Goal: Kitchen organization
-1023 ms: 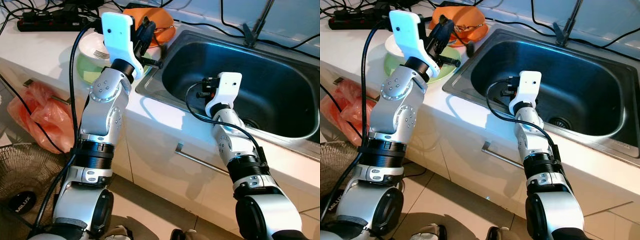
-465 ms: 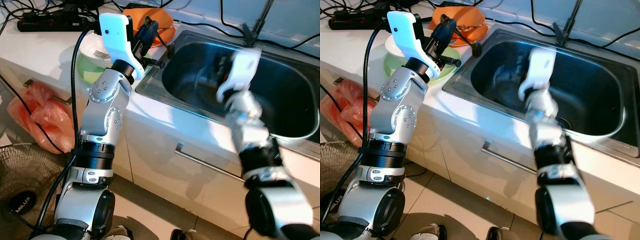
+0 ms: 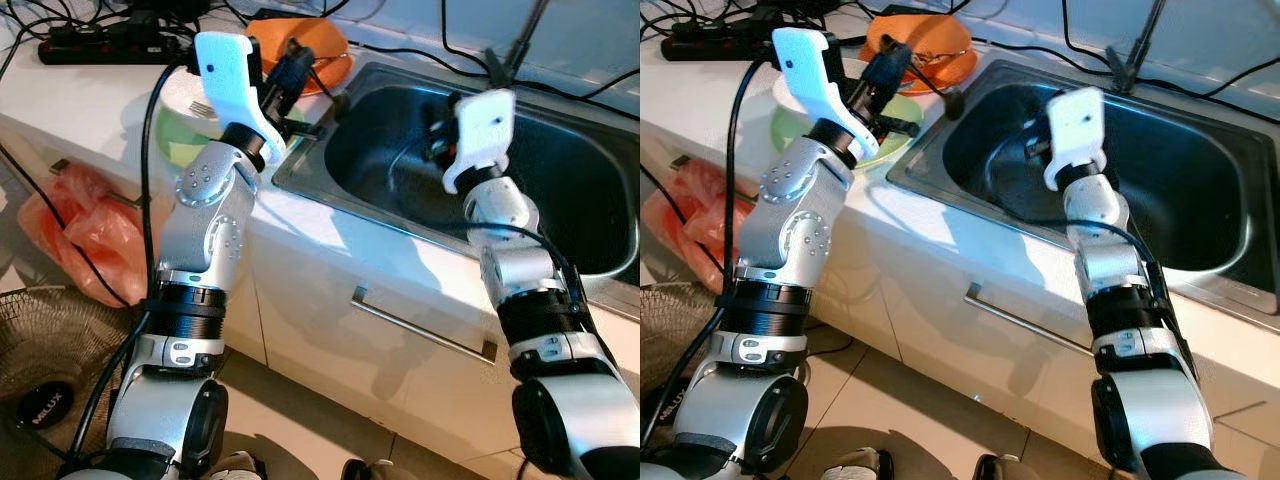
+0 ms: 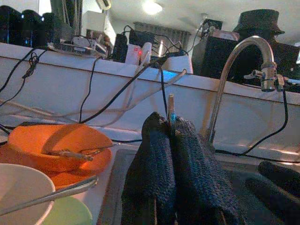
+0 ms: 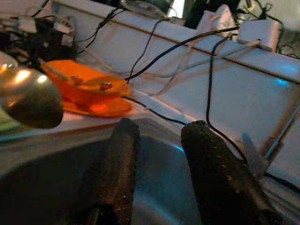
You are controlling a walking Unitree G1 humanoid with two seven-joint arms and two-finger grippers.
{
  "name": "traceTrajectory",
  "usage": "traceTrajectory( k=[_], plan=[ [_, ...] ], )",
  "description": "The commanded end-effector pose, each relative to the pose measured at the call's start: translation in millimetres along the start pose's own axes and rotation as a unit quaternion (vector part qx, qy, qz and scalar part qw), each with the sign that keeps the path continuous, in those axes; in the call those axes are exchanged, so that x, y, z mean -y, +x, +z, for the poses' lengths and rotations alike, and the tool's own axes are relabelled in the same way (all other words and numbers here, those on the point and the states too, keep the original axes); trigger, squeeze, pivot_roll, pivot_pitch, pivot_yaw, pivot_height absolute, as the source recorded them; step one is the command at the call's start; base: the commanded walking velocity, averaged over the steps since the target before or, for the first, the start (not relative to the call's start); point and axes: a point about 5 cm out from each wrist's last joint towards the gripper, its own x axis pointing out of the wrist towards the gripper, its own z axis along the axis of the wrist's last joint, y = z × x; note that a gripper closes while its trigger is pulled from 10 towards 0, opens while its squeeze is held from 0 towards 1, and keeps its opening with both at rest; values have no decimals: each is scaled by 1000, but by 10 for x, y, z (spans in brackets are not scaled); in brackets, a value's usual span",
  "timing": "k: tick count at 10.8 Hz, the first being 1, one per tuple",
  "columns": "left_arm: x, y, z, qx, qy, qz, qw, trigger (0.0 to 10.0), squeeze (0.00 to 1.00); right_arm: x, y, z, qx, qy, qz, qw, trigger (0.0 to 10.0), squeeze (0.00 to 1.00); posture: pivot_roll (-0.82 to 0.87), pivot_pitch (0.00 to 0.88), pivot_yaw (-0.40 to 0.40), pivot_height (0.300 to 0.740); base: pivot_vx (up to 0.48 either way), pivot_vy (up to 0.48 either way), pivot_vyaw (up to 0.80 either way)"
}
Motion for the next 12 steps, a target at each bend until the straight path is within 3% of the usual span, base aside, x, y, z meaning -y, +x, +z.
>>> traceTrajectory(
  k=[1, 4, 6, 8, 12],
  plan=[
    [8, -19, -42, -8, -3, -8, 1000, 10000, 0, 3, -18, 24, 11, -16, 10, 1000, 10000, 1000, 71, 71, -22, 740, 0, 0, 0],
    [39, -37, -57, -10, -14, -26, 1000, 10000, 0, -164, -39, 14, 17, -48, 64, 997, 10000, 1000, 72, 70, -19, 740, 0, 0, 0],
    [183, -27, -20, -1, -26, -67, 997, 10000, 0, -278, -55, -4, 16, -35, 79, 996, 10000, 1000, 74, 82, -16, 740, 0, 0, 0],
    [236, -23, -36, -2, -26, -81, 996, 10000, 0, -426, -80, 19, 27, -39, 129, 991, 10000, 0, 74, 92, -12, 740, 0, 0, 0],
    [309, -27, -57, -10, -30, -103, 994, 10000, 0, -521, -64, 83, 37, -20, 120, 992, 10000, 0, 76, 105, 3, 740, 0, 0, 0]
  ],
)
